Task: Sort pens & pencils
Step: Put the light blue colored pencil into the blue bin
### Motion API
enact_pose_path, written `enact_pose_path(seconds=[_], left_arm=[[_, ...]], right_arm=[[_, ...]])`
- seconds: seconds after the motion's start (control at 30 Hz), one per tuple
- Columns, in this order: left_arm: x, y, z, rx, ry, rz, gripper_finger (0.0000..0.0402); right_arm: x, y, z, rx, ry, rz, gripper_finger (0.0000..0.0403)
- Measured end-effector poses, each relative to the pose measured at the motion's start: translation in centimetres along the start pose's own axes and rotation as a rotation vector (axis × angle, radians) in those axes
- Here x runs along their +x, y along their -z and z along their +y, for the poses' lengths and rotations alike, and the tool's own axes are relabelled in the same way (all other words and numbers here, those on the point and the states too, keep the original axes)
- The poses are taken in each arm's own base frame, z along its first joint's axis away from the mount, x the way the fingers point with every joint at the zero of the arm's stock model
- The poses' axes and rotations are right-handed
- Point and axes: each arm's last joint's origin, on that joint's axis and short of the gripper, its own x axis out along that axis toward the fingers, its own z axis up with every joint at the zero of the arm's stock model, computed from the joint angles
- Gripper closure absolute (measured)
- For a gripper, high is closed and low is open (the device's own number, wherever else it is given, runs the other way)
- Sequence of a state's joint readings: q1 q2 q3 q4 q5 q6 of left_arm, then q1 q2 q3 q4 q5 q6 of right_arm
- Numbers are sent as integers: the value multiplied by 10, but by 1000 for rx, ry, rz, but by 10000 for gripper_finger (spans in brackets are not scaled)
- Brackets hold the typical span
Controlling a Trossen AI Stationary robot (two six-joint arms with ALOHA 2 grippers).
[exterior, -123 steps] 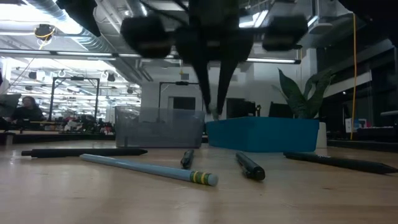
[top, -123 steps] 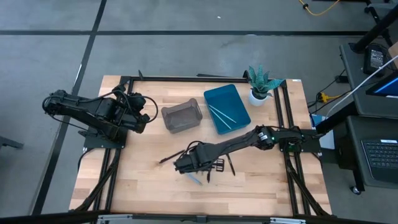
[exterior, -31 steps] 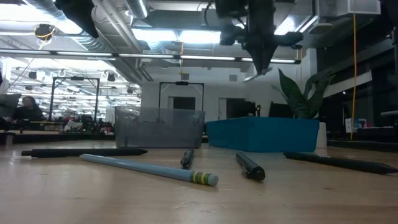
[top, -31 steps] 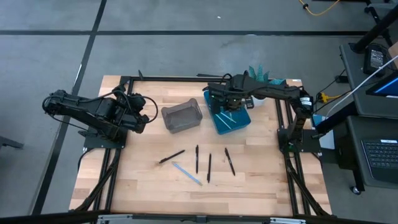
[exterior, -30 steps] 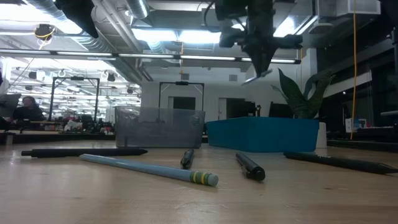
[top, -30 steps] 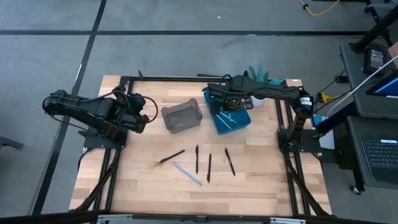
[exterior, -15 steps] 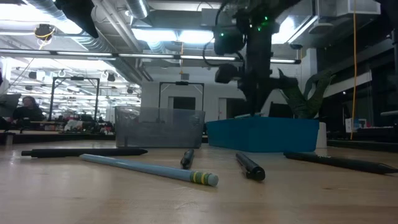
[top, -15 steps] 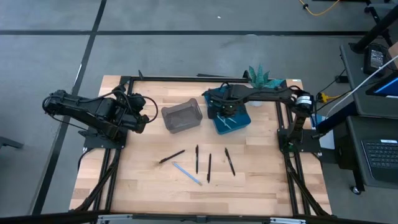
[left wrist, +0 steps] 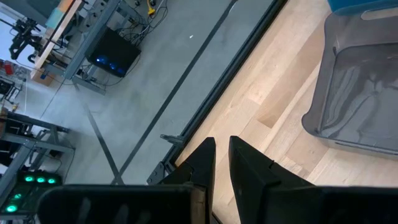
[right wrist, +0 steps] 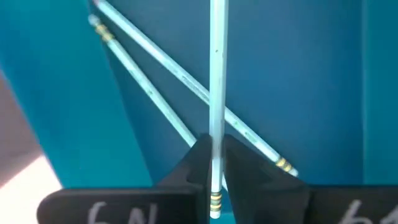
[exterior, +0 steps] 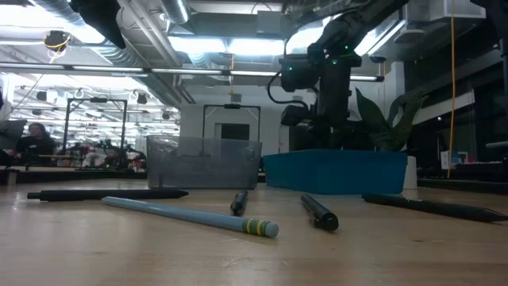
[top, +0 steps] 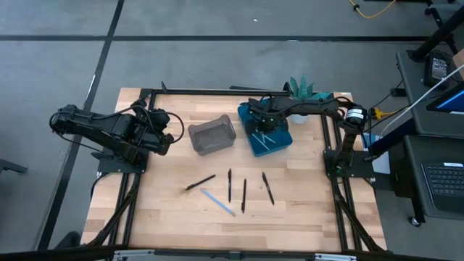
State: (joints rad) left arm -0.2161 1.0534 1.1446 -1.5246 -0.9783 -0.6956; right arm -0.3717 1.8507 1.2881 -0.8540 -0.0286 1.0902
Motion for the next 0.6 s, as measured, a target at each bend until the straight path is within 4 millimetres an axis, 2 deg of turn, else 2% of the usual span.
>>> enact_pose_path(seconds=[0.47, 0.6], left_arm=[[0, 0, 0, 0, 0, 0, 360], [0, 0, 0, 0, 0, 0, 360]], right_arm=[[0, -1, 0, -32, -9, 6, 365], [0, -2, 1, -35, -25, -2, 352]])
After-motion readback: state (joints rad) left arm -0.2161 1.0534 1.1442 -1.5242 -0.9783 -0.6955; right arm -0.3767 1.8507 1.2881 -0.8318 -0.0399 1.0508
